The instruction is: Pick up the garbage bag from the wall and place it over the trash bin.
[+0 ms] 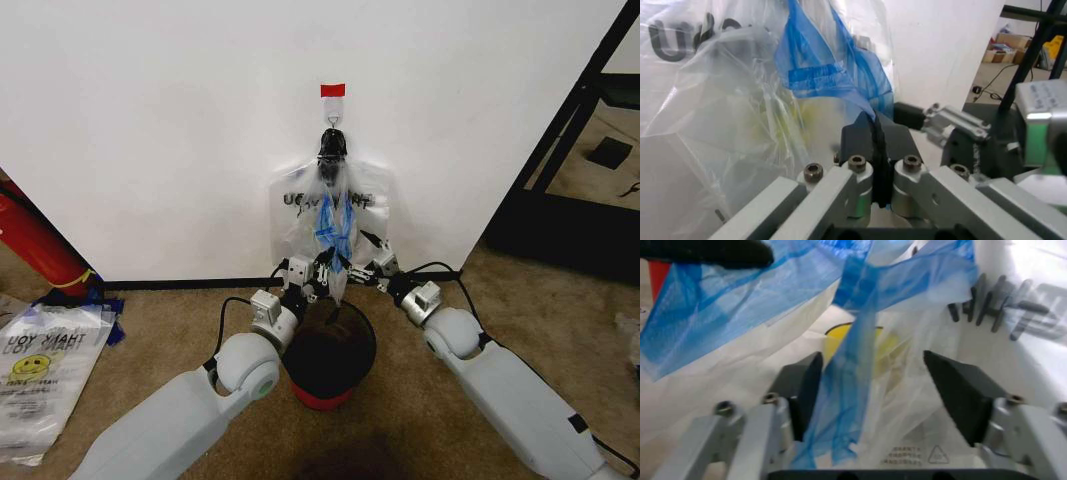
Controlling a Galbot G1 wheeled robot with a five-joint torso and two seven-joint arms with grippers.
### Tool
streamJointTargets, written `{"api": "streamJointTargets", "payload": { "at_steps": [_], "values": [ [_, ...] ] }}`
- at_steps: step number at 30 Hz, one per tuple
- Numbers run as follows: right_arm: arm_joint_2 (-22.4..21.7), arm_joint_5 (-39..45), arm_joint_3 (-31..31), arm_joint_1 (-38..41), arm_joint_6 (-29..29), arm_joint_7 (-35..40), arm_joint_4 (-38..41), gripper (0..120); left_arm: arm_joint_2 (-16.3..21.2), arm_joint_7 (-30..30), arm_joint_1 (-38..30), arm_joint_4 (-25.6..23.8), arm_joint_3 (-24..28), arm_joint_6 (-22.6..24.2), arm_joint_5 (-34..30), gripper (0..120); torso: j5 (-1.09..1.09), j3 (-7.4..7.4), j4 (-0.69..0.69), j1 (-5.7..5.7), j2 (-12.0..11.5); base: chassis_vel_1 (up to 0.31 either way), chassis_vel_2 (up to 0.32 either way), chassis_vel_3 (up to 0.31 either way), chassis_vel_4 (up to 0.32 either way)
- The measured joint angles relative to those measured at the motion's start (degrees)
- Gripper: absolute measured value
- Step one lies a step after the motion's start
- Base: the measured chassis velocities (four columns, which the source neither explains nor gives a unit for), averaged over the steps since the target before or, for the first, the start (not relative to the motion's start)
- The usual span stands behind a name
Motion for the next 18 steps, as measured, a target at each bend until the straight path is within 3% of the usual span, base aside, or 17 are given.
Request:
{"api": "streamJointTargets", "payload": {
  "at_steps": [11,13,16,18],
  "values": [
    [0.43,-0.02,0.44,-1.77,0.19,1.39,0.76,14,-0.33,-0.12,0.36,-0.24,-0.14,-0.04,0.14,0,0.00,0.00,0.00,0.00,0.01,0.000,0.000,0.000,0.000],
    [0.50,0.02,0.52,-1.94,0.17,1.65,0.94,13,-0.33,-0.13,0.36,-0.24,-0.15,-0.05,0.15,0,0.00,0.00,0.00,0.00,0.01,0.000,0.000,0.000,0.000],
    [0.47,0.47,1.43,-3.34,-0.28,1.99,2.36,0,-0.28,-0.18,0.43,-0.25,-0.48,-0.11,0.20,0,0.00,0.00,0.00,0.00,0.01,0.000,0.000,0.000,0.000],
    [0.43,0.93,2.05,-4.19,-0.36,2.00,3.09,0,-0.24,-0.22,0.54,-0.29,-0.74,-0.17,0.20,0,0.00,0.00,0.00,0.00,0.01,0.000,0.000,0.000,0.000]
  ]
}}
